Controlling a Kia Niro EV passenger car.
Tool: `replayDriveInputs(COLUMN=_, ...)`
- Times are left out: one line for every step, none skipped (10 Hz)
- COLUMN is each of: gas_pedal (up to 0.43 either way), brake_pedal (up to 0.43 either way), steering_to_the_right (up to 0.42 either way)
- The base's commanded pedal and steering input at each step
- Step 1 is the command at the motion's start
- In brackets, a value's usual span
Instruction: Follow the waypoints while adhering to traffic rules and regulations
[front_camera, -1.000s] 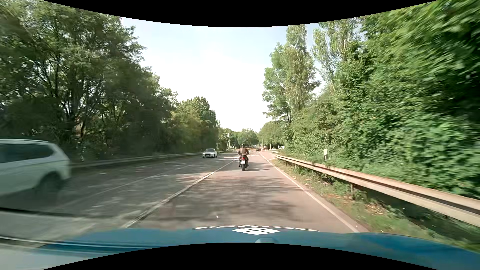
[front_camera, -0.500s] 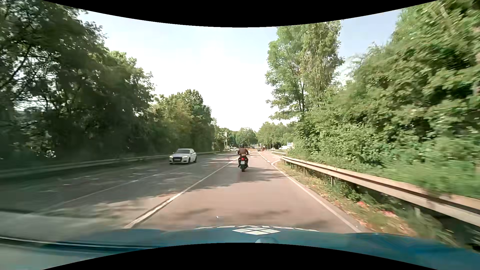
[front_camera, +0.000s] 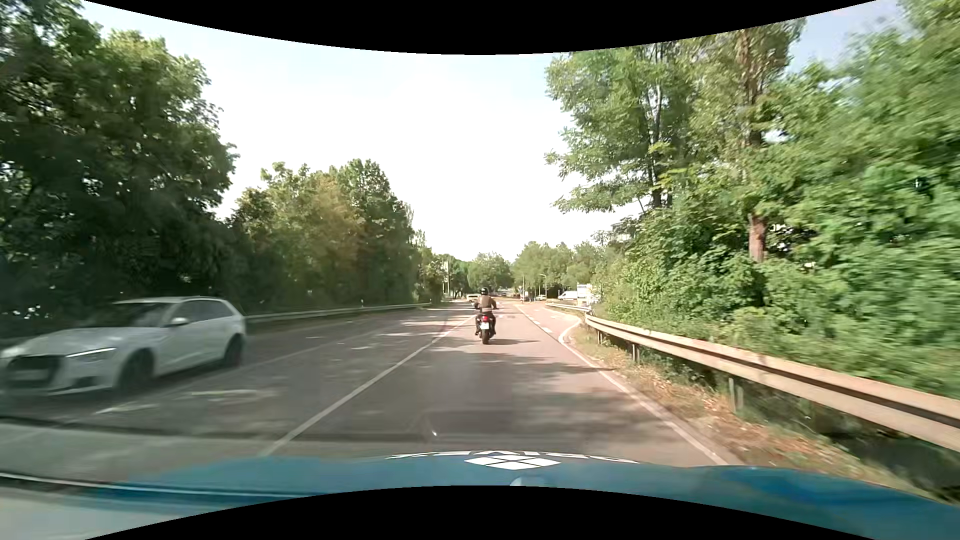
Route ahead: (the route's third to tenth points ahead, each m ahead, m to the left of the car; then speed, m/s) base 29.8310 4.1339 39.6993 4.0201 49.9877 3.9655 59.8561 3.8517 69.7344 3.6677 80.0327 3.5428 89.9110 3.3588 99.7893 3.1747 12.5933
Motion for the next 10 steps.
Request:
replayDriveInputs(gas_pedal=0.0, brake_pedal=0.098, steering_to_the_right=0.002)
replayDriveInputs(gas_pedal=0.0, brake_pedal=0.098, steering_to_the_right=0.001)
replayDriveInputs(gas_pedal=0.0, brake_pedal=0.128, steering_to_the_right=0.001)
replayDriveInputs(gas_pedal=0.0, brake_pedal=0.134, steering_to_the_right=0.0)
replayDriveInputs(gas_pedal=0.0, brake_pedal=0.14, steering_to_the_right=0.001)
replayDriveInputs(gas_pedal=0.0, brake_pedal=0.146, steering_to_the_right=0.0)
replayDriveInputs(gas_pedal=0.0, brake_pedal=0.152, steering_to_the_right=-0.001)
replayDriveInputs(gas_pedal=0.0, brake_pedal=0.152, steering_to_the_right=-0.001)
replayDriveInputs(gas_pedal=0.0, brake_pedal=0.159, steering_to_the_right=-0.001)
replayDriveInputs(gas_pedal=0.0, brake_pedal=0.165, steering_to_the_right=-0.001)
